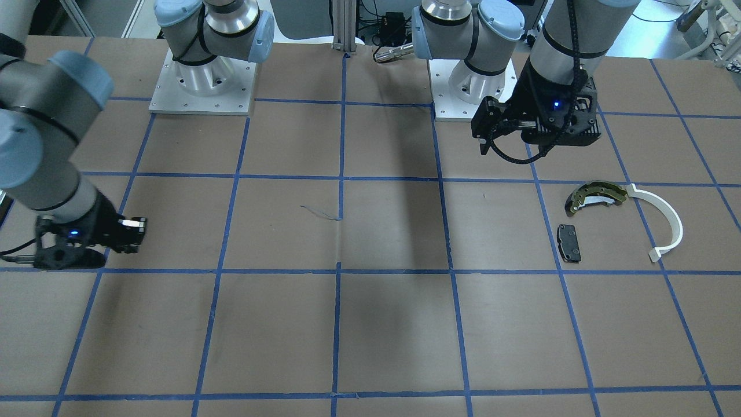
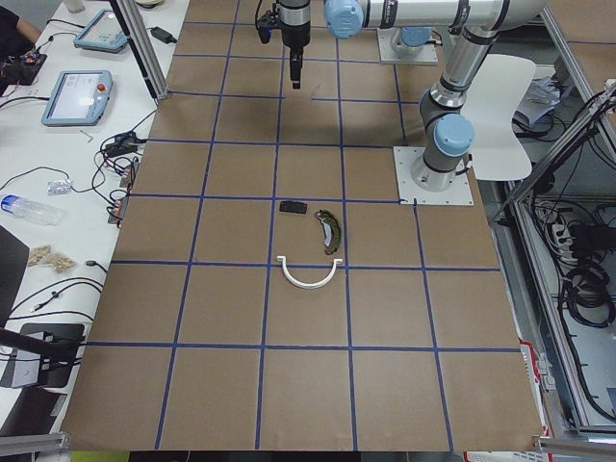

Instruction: Place bearing gear from tray to pile

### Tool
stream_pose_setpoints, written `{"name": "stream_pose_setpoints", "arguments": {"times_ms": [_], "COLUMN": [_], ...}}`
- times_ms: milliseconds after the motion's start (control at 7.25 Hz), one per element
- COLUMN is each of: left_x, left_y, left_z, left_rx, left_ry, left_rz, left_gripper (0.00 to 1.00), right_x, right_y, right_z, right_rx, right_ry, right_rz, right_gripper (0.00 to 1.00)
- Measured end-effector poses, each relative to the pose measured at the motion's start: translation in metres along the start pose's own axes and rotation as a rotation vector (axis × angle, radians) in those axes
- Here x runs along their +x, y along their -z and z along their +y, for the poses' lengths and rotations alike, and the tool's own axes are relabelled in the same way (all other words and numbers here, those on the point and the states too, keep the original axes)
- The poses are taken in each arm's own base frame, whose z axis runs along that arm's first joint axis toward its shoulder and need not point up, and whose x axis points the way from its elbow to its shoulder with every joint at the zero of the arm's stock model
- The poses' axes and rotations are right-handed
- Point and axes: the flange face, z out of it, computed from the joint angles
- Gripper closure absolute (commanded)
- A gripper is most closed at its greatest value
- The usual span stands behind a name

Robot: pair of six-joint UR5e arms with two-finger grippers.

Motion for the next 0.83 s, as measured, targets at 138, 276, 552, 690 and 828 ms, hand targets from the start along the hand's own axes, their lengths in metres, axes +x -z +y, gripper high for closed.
{"name": "stream_pose_setpoints", "arguments": {"times_ms": [138,276,552,690,828], "left_x": [0.0,-0.002,-0.005,-0.005,-0.005], "left_y": [0.001,0.001,0.001,0.002,0.002], "left_z": [0.0,-0.001,-0.001,-0.001,-0.002], "left_rx": [0.002,0.002,0.003,0.005,0.005], "left_ry": [0.001,0.003,0.01,0.011,0.011], "left_rz": [0.0,0.0,0.001,0.0,0.0], "left_gripper": [0.0,0.0,0.0,0.0,0.0], "right_x": [-0.064,-0.117,-0.198,-0.221,-0.234], "right_y": [0.0,-0.001,-0.015,-0.032,-0.051], "right_z": [0.02,0.042,0.079,0.084,0.083], "right_rx": [0.003,0.003,0.033,0.05,0.057], "right_ry": [-0.017,-0.018,0.054,0.087,0.101], "right_rz": [-0.008,-0.01,-0.021,-0.029,-0.033], "right_gripper": [0.88,0.87,0.86,0.81,0.69]}}
